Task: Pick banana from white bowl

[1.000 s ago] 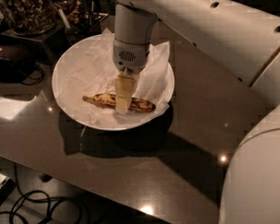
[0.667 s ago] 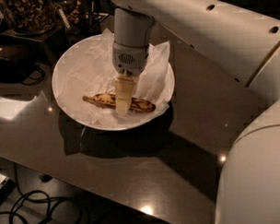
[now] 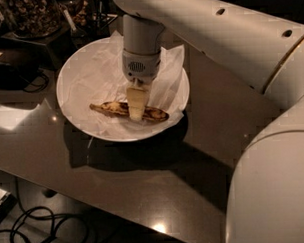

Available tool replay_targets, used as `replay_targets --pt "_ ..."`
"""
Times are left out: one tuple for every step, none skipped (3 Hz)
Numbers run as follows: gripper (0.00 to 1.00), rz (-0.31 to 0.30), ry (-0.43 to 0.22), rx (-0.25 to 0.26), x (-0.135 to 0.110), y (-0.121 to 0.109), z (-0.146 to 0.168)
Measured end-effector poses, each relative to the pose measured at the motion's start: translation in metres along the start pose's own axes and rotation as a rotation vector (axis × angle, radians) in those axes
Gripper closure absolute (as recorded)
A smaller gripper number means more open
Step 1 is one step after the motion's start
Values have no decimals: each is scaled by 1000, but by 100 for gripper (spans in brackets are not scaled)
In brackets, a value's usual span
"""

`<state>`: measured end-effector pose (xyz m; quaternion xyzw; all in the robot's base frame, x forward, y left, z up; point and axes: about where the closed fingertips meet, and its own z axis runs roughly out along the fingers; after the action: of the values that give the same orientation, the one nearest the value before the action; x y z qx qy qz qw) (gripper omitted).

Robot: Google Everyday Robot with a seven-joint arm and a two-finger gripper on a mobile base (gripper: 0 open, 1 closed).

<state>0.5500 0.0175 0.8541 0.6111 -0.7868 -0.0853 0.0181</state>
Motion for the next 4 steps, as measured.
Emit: replay_targets --pt "81 22 -3 60 10 -10 -5" --pt "100 19 -23 70 4 -13 -4" --pt "100 2 -53 86 4 -11 -10" --pt "100 -29 -94 97 7 -4 -25"
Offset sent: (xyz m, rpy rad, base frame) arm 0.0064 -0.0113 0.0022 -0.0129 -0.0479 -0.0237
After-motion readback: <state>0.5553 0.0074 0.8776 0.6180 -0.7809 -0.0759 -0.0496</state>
